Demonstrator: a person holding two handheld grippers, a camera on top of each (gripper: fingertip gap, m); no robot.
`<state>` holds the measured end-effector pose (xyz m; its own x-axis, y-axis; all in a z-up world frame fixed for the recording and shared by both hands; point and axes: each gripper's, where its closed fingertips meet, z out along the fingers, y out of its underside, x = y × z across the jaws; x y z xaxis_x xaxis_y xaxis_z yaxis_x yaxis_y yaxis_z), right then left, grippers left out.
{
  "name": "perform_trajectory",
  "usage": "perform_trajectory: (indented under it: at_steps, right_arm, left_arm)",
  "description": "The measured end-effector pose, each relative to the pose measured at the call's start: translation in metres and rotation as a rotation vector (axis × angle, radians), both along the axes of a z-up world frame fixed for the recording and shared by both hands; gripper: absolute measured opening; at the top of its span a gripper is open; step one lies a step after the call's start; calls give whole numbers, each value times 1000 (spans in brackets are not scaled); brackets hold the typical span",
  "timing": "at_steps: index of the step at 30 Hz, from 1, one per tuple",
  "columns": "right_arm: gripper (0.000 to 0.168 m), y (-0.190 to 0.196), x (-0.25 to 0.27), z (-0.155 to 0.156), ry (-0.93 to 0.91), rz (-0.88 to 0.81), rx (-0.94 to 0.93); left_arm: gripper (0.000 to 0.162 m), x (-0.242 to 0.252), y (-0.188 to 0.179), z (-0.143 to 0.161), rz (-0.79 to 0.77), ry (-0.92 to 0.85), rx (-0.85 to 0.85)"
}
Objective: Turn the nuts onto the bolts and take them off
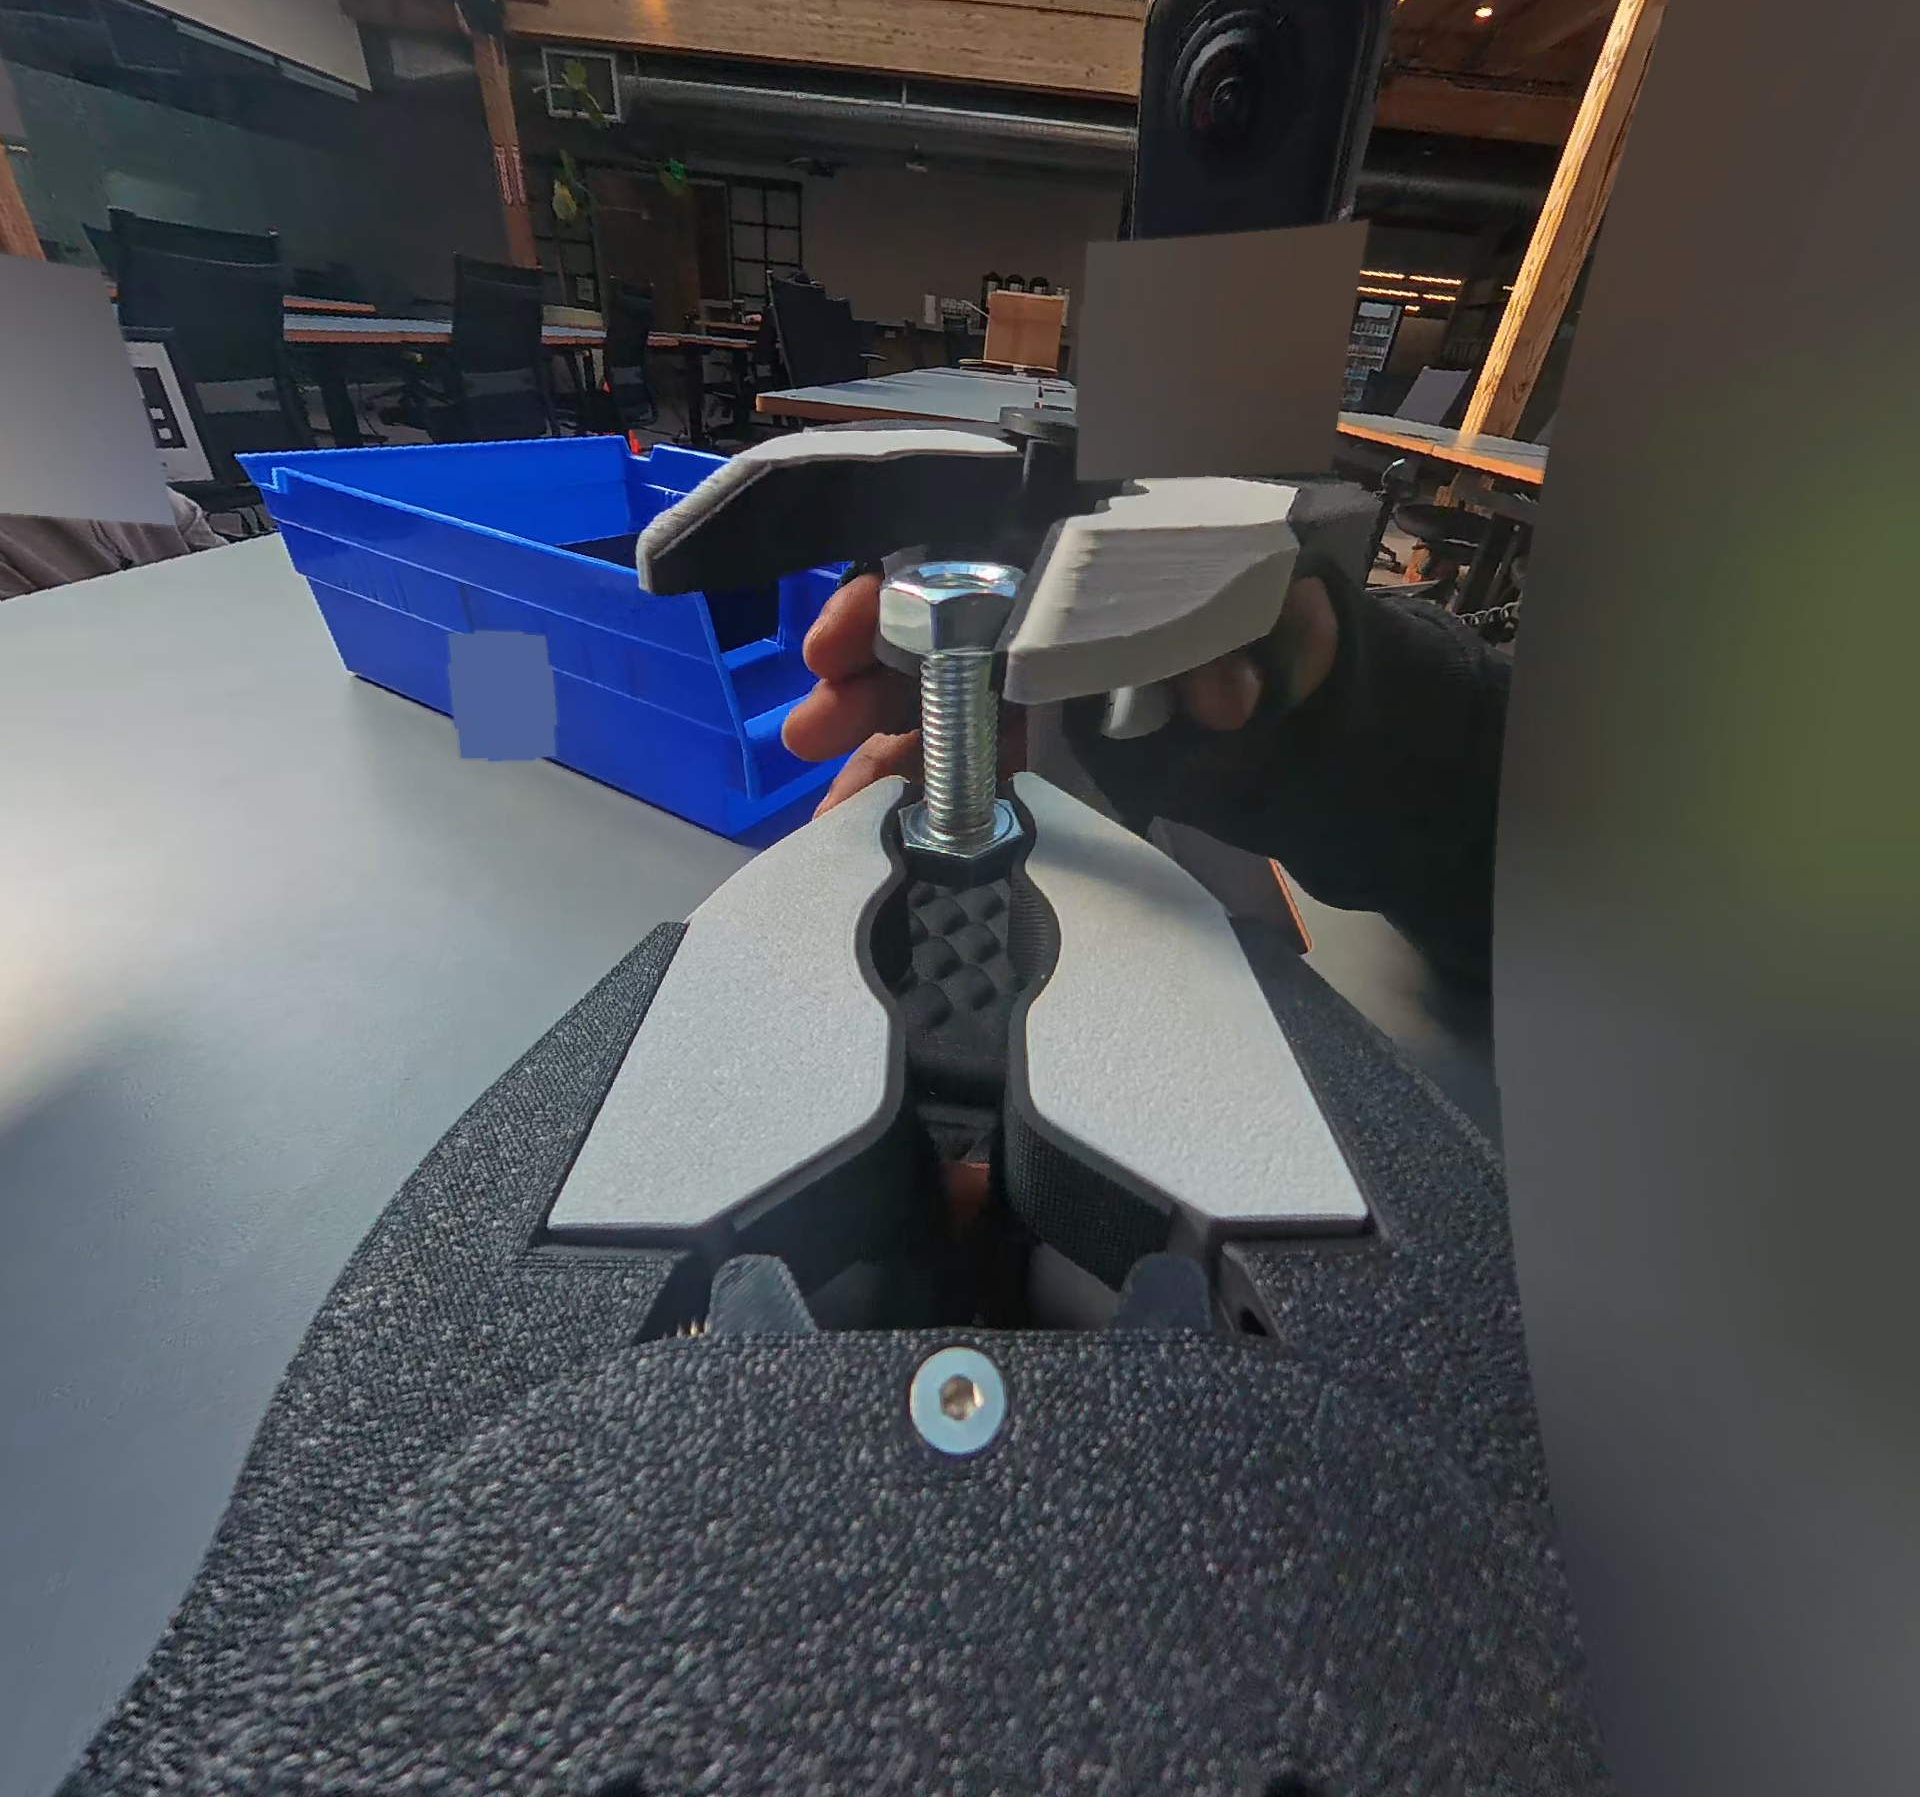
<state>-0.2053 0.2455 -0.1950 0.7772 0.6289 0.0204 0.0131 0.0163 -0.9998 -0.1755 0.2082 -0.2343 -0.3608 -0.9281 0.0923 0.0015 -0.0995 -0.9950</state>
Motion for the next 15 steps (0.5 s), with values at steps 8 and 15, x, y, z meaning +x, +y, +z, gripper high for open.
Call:
perform_trajectory:
  at_steps: [8, 15]
  right_arm:
    - [43, -11, 12, 1, -13, -15, 7]
    - [31, -12, 23, -2, -32, -42, 3]
  left_arm:
    - [14, 0, 0, 0, 0, 3, 1]
    - [14, 0, -1, -1, -1, 6, 9]
